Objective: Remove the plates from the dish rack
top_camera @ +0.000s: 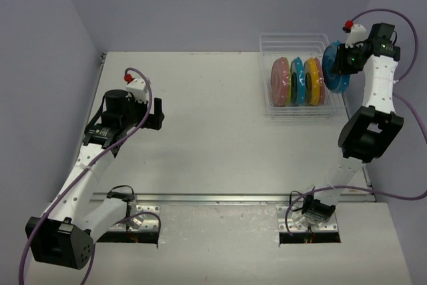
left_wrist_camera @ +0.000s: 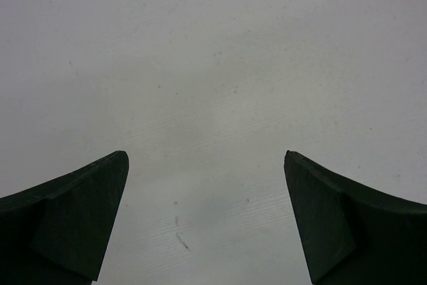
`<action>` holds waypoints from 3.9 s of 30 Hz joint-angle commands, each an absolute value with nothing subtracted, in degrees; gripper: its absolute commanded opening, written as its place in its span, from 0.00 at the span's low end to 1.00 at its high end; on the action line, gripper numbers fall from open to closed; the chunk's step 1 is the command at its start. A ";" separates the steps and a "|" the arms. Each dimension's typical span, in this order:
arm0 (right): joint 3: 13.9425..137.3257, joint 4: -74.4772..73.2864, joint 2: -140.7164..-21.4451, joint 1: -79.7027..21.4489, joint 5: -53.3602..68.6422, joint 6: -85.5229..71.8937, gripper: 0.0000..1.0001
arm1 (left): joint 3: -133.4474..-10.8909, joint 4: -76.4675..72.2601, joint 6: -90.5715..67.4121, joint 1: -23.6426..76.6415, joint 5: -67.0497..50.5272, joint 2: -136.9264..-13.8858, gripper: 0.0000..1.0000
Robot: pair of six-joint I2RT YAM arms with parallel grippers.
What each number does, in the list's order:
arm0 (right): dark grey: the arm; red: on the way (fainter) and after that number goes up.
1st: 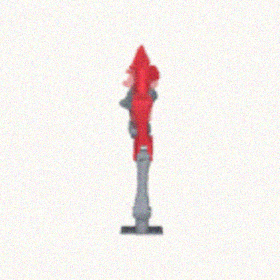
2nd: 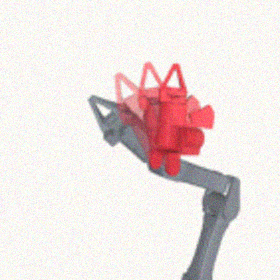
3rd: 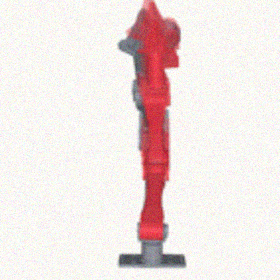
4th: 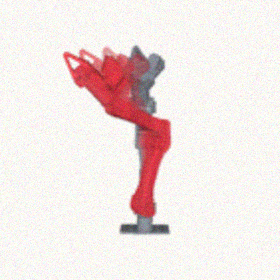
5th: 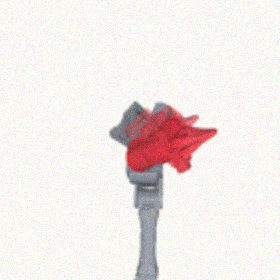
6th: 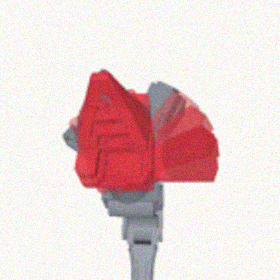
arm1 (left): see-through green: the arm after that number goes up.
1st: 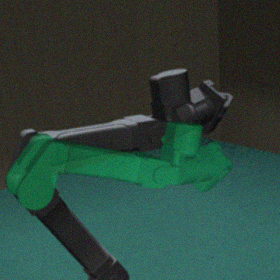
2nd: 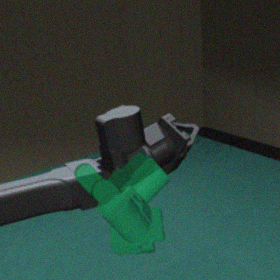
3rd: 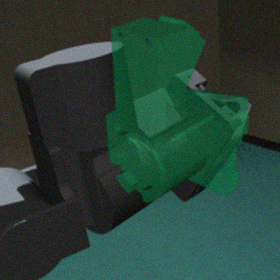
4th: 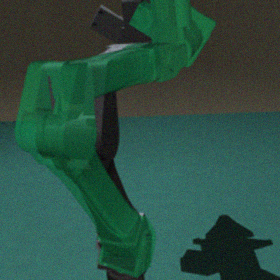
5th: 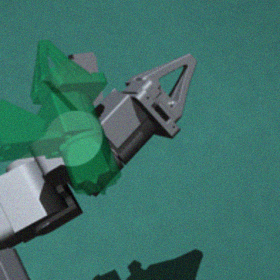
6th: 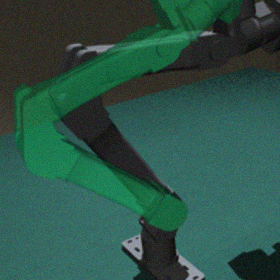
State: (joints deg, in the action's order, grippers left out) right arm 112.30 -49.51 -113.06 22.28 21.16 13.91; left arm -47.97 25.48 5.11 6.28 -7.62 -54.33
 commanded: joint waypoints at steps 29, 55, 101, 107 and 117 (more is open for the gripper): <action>52.26 7.41 -54.90 -25.71 20.98 72.00 0.00 | -76.18 36.12 -6.55 5.71 -43.25 -65.91 1.00; 21.71 68.98 -63.29 -52.20 15.23 98.49 0.00 | -66.95 37.71 -3.00 9.31 -55.30 -72.57 0.87; 40.90 -8.88 -49.75 -38.41 -17.64 38.00 0.99 | -85.24 20.11 -17.58 -9.05 -47.63 -105.50 0.00; 43.75 -20.55 -48.52 -32.13 -11.60 24.34 0.99 | -91.89 20.84 -15.64 -9.22 -41.67 -114.64 0.00; 51.33 -30.78 -48.28 -25.40 7.46 3.06 0.99 | -99.49 25.17 -10.16 -9.49 -32.36 -124.31 0.03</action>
